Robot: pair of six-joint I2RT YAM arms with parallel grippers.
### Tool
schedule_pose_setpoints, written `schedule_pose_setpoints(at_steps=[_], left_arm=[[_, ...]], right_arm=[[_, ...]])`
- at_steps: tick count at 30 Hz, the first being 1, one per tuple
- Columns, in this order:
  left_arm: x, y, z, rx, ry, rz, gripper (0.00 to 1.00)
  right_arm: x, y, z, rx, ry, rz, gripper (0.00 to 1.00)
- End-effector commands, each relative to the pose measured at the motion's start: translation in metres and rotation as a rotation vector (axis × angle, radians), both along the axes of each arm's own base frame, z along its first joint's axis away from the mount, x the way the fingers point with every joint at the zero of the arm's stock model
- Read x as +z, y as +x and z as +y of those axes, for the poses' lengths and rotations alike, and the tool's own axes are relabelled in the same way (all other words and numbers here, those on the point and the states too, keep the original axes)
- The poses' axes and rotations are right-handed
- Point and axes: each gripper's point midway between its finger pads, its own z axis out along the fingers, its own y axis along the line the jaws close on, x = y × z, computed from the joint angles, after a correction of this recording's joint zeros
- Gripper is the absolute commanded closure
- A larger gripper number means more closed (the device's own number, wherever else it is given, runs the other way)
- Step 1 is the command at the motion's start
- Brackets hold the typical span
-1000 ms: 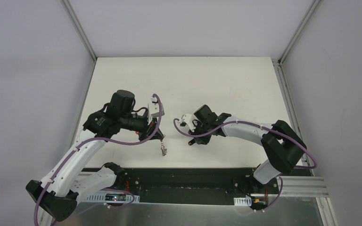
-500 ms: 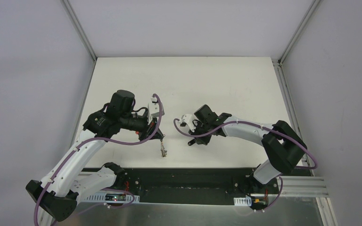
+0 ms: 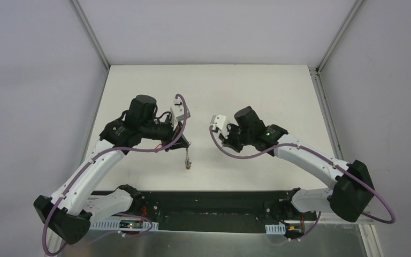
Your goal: Put the keys on the keyring
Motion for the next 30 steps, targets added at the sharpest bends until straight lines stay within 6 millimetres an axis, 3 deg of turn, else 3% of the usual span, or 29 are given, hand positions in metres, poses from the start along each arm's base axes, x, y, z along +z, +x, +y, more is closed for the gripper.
schedule_pose_setpoints(at_steps=[1, 7, 12, 20, 30], left_arm=[[0.038, 0.028, -0.014, 0.085, -0.096, -0.036, 1.0], [0.055, 0.043, -0.031, 0.133, -0.149, 0.094, 1.0], [0.063, 0.05, -0.049, 0.174, -0.195, 0.242, 1.0], [0.05, 0.063, -0.065, 0.267, -0.222, 0.442, 1.0], [0.038, 0.062, -0.079, 0.26, -0.214, 0.523, 1.0]], right_arm=[[0.059, 0.002, 0.011, 0.07, 0.109, -0.11, 1.0], [0.111, -0.006, 0.023, 0.14, 0.214, -0.147, 1.0], [0.137, -0.013, 0.03, 0.174, 0.247, -0.128, 1.0], [0.145, -0.015, 0.031, 0.184, 0.253, -0.122, 1.0], [0.144, -0.01, 0.033, 0.165, 0.248, -0.119, 1.0]])
